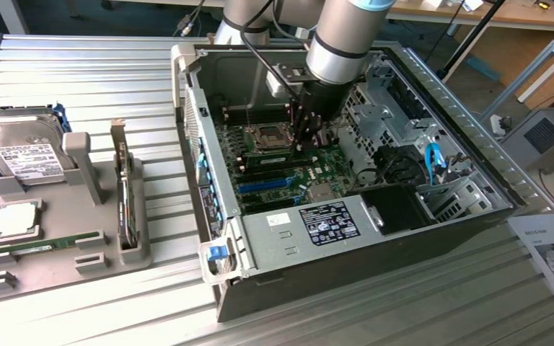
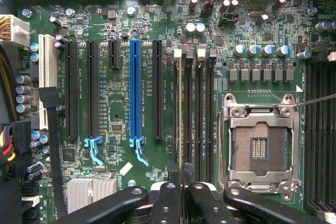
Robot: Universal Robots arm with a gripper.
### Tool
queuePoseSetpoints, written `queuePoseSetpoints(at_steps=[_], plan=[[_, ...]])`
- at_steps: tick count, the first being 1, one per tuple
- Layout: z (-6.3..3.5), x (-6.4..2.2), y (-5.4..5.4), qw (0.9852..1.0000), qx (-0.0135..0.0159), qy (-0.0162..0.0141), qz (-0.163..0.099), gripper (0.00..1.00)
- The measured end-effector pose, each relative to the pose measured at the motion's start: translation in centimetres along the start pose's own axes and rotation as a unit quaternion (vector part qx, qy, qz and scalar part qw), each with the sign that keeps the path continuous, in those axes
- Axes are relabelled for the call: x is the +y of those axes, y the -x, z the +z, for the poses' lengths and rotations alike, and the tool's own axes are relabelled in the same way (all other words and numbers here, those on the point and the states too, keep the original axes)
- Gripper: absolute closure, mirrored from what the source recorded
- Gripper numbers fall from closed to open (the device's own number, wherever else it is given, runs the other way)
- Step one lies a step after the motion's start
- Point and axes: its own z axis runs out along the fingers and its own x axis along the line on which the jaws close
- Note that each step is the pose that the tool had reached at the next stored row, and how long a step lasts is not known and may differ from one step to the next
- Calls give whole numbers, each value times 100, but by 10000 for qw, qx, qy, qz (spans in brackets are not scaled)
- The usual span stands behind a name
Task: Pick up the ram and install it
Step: 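Insert the ram into the slot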
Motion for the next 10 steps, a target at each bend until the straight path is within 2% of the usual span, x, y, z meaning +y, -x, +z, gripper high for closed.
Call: queuePoseSetpoints(at_steps=[10], plan=[[4, 0, 15, 10000, -1, -1, 0, 88]])
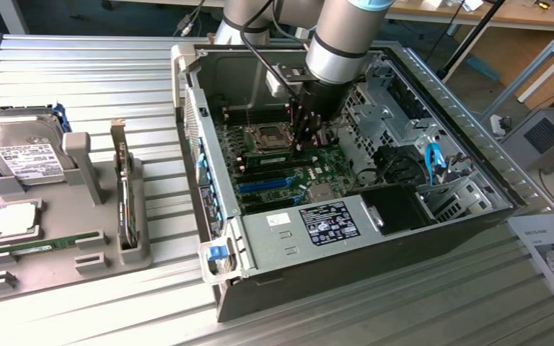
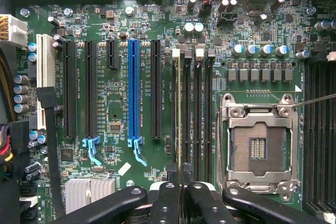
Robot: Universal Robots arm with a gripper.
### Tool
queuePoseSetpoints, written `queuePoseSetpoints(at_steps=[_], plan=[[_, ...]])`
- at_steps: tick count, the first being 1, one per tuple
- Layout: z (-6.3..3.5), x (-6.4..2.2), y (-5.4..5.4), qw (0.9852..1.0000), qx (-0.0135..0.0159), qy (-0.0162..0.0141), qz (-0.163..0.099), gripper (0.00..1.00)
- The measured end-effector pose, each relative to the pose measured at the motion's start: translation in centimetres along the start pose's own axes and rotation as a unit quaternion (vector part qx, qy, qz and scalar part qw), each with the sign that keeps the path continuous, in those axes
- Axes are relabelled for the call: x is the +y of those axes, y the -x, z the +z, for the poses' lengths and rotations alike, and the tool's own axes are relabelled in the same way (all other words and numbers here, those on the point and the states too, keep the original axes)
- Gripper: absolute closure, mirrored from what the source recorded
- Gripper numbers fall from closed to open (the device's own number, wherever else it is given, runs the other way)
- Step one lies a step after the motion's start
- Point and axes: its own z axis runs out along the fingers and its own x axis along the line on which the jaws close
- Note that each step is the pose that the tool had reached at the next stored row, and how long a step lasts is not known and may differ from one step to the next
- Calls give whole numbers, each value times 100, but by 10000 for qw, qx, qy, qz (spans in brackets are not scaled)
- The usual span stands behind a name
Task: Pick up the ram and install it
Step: 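Insert the ram into the slot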
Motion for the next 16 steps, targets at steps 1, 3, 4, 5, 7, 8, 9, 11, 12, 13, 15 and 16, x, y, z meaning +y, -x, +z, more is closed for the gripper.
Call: queuePoseSetpoints(at_steps=[1, 3, 4, 5, 7, 8, 9, 11, 12, 13, 15, 16], plan=[[0, 0, 0, 10000, 0, 0, 0, 88], [0, 0, 1, 10000, 0, 0, 0, 88], [-1, 0, 1, 10000, -3, 0, 0, 88], [-23, 0, 2, 10000, -6, -1, 0, 88], [-188, 3, -2, 10000, -3, 0, 0, 88], [-188, 3, -1, 10000, -6, 0, 0, 88], [-188, 3, -2, 10000, -5, 0, 0, 88], [-190, 3, -2, 10000, -4, 0, 0, 88], [-191, 3, -2, 10000, -4, 0, 0, 88], [-192, 3, -2, 10000, -5, 0, 0, 88], [-197, 3, -2, 10000, -4, 0, 0, 88], [-201, 3, -2, 10000, -4, 1, 0, 88]])
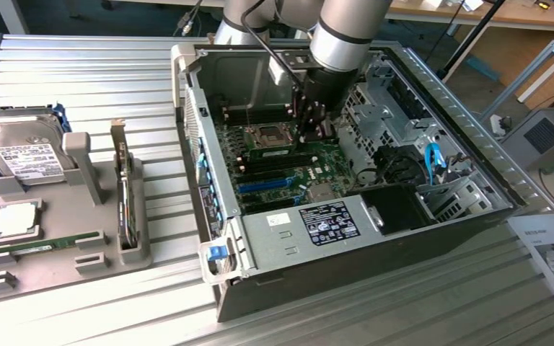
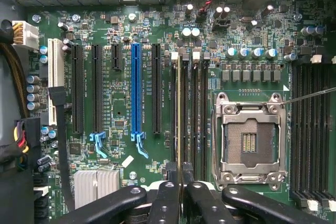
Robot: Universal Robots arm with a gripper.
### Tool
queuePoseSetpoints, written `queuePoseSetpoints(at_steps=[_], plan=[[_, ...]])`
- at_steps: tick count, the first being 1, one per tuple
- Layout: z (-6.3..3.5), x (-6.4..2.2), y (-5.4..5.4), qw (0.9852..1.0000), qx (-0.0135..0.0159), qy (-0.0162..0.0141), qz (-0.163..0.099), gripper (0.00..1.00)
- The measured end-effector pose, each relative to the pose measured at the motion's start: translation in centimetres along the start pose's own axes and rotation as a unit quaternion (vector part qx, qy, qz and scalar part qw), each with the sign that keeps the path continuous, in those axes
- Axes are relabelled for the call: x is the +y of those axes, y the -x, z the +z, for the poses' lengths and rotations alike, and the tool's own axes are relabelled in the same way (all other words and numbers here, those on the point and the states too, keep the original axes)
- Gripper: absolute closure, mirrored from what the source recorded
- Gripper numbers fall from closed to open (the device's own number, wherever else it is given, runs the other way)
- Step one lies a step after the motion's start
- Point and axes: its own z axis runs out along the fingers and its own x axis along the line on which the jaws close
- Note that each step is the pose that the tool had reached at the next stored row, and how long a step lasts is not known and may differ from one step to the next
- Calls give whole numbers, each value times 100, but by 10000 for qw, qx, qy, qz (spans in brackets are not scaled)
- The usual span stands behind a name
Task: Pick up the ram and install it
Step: 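Insert the ram into the slot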
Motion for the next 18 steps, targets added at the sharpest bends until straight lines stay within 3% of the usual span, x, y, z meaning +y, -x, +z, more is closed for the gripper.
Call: queuePoseSetpoints(at_steps=[3, 4, 5, 6, 18], plan=[[-7, 0, 0, 10000, -13, -1, -1, 88], [-8, 0, -1, 10000, -98, 0, -2, 88], [-8, 0, -1, 9998, -207, 1, -3, 88], [-8, 0, -1, 9998, -222, 1, -4, 88], [-7, 0, -41, 9997, -233, 1, -4, 88]])
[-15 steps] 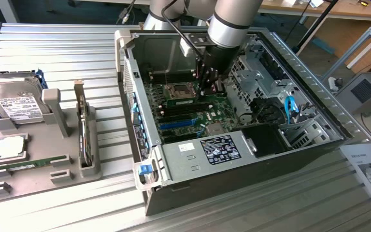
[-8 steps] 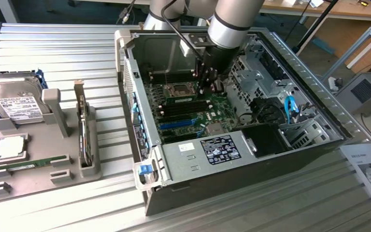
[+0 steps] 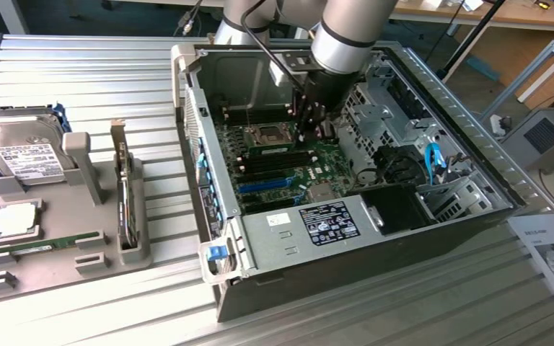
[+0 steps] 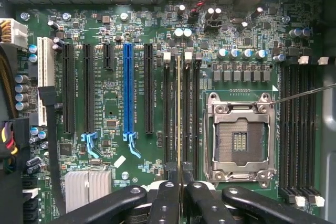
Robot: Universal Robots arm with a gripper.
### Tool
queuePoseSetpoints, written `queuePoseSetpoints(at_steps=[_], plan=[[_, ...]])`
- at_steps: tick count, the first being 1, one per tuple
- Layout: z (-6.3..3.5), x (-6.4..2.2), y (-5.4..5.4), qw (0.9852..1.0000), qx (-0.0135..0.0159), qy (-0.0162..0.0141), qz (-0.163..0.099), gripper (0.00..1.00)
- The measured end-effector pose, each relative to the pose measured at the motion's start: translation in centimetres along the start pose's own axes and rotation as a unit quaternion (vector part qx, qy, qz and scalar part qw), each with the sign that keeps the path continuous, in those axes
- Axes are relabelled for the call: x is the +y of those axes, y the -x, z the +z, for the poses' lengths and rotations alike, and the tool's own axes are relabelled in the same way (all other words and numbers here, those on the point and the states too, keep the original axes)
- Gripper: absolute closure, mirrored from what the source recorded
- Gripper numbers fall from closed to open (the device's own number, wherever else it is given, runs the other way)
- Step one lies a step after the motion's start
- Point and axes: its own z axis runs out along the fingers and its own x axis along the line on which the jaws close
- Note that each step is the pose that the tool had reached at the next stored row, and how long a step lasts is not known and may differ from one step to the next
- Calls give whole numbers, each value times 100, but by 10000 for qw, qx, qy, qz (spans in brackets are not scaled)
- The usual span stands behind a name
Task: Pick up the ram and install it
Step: 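Insert the ram into the slot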
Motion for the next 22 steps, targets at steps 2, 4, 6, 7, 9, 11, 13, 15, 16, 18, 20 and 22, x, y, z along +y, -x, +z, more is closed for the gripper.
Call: queuePoseSetpoints(at_steps=[2, 4, 6, 7, 9, 11, 13, 15, 16, 18, 20, 22], plan=[[0, 0, -15, 10000, -11, 0, 0, 88], [3, 0, -32, 10000, -40, 0, -1, 88], [5, 0, -40, 10000, -72, 0, -1, 88], [5, 0, -40, 10000, -73, 0, -1, 88], [5, 0, -40, 10000, -73, 0, -1, 88], [4, 0, -42, 10000, -73, 0, -1, 88], [4, 0, -48, 10000, -73, 0, -2, 88], [4, 0, -55, 10000, -73, 0, -1, 88], [4, 0, -57, 10000, -73, 0, -1, 88], [9, -1, -61, 10000, -73, 0, -1, 88], [19, 0, -63, 10000, -73, 0, -1, 88], [31, -1, -66, 10000, -73, 1, -1, 88]])
